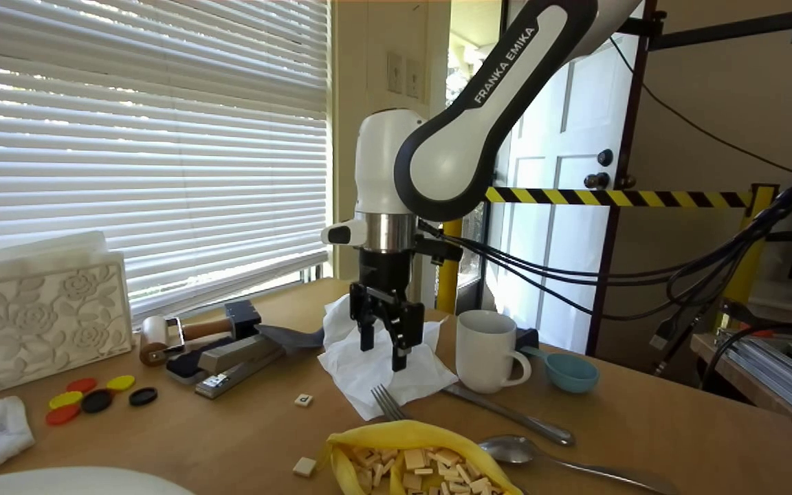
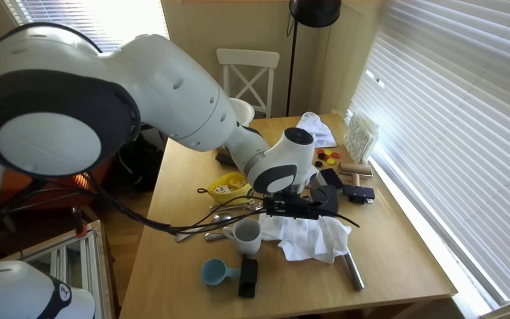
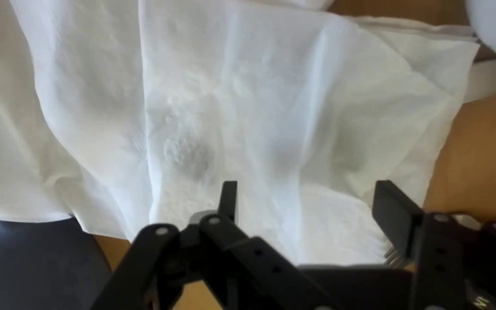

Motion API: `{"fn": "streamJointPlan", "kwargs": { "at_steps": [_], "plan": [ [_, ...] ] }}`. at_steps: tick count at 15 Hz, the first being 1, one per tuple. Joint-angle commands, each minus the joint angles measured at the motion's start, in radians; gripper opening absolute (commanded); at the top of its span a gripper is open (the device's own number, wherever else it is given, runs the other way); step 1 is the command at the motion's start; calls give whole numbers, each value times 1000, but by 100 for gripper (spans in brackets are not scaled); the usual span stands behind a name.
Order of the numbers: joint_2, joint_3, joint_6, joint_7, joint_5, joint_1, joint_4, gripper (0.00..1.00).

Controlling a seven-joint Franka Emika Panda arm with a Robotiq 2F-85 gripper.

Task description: Pick up the paper towel, wipe the rim of the mug and put the paper towel down

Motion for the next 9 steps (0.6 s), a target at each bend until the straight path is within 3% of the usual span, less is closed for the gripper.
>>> {"fn": "streamJointPlan", "kwargs": {
  "at_steps": [1,3,5,9],
  "plan": [
    [33,-3,-11,-12,-38,-2,38,72],
    [38,-6,-10,-11,-49,-1,38,64],
    [42,-6,-12,-11,-56,-1,41,45],
    [19,4,-13,-12,-46,-11,30,18]
  ]
}}
